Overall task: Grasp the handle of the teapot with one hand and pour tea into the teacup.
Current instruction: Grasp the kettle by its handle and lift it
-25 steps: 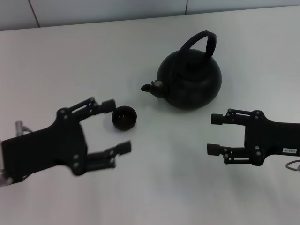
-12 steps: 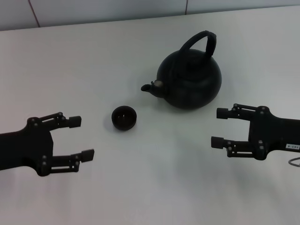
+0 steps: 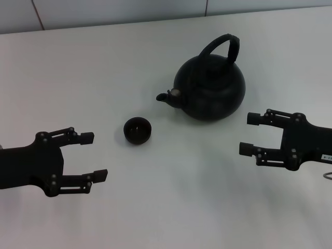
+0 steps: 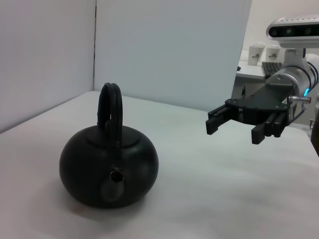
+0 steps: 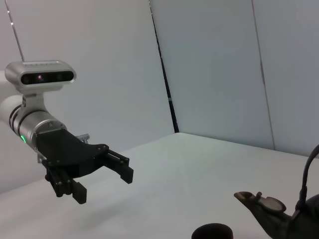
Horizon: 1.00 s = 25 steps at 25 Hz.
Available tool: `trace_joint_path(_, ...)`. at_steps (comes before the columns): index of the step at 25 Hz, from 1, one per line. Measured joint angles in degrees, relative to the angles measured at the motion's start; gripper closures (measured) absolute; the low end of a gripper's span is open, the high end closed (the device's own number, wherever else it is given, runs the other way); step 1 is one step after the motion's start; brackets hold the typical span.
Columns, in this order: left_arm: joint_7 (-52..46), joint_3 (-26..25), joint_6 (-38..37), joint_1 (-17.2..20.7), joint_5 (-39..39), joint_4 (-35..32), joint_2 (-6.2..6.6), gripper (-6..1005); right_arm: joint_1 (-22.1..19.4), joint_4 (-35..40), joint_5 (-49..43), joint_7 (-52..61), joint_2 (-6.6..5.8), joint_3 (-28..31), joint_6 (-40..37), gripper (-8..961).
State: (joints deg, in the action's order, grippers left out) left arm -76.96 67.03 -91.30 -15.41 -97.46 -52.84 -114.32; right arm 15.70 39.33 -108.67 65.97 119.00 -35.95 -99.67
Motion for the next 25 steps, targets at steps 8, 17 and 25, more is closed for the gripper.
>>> trace_joint_path(8, -0.25, -0.04, -0.05, -0.45, -0.81, -0.55, -0.59, 137, -1.64, 0.31, 0.06, -0.03, 0.15, 4.75, 0.01, 168)
trace_joint_path(17, -0.29, -0.15, 0.49, -1.29, -2.44, -1.34, -1.52, 137, -2.51, -1.49, 0.06, -0.24, 0.31, 17.28, 1.79, 168)
trace_joint_path(25, -0.33, -0.15, 0.52, -2.15, -3.07, -1.47, -1.65, 137, 0.44, -4.68, 0.06, -0.63, 0.31, 19.48, 6.66, 168)
